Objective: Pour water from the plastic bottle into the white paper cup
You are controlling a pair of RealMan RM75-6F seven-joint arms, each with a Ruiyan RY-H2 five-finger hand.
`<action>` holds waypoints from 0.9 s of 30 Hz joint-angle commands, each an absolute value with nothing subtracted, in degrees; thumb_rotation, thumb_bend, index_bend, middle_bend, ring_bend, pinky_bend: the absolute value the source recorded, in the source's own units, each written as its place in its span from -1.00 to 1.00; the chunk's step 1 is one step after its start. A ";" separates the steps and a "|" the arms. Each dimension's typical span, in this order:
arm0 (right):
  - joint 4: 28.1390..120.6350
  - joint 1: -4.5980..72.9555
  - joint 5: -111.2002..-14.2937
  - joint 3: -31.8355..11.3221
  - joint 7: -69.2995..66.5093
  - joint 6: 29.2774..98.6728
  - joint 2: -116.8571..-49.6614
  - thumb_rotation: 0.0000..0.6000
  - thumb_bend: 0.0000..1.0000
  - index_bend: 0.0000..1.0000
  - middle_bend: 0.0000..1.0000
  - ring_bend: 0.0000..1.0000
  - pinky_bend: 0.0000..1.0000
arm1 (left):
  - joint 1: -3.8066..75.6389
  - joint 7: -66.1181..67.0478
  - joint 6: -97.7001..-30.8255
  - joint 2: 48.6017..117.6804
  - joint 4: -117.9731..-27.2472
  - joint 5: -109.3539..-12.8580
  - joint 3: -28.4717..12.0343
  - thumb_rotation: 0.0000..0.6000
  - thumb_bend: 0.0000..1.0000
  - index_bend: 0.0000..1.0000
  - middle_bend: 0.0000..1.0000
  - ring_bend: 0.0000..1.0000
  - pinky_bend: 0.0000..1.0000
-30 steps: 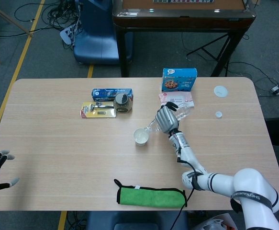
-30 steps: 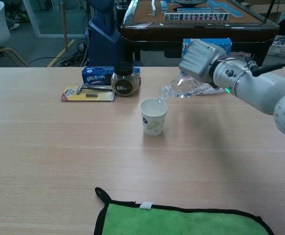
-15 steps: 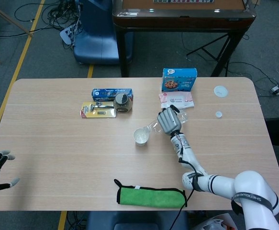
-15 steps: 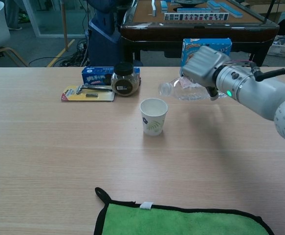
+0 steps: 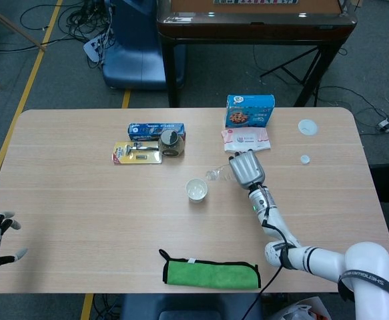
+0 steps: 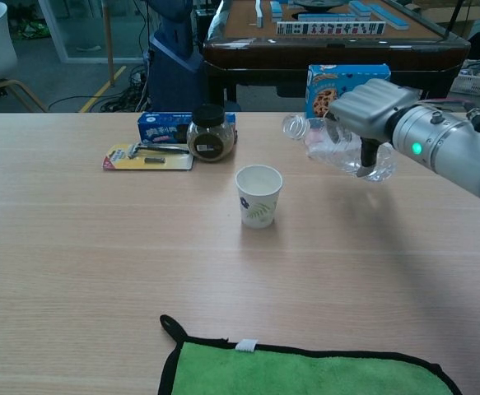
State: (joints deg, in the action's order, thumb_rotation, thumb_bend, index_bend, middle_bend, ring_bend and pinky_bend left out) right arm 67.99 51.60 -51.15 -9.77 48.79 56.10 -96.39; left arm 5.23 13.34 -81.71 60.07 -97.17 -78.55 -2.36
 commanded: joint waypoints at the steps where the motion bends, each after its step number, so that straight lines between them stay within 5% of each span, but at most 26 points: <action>1: 69.98 49.13 -54.39 -9.24 42.80 56.52 -94.74 1.00 -0.96 0.28 0.32 0.09 0.09 | 5.25 13.40 -81.74 60.30 -96.93 -78.52 -2.39 1.00 -1.00 -0.12 -0.46 -0.43 0.11; 27: 63.67 37.58 -73.73 -6.45 -3.38 59.78 -92.27 1.00 -1.00 0.28 0.31 0.09 0.09 | 5.48 15.12 -81.39 61.66 -95.73 -78.26 -2.24 1.00 -1.00 -0.13 -0.46 -0.43 0.11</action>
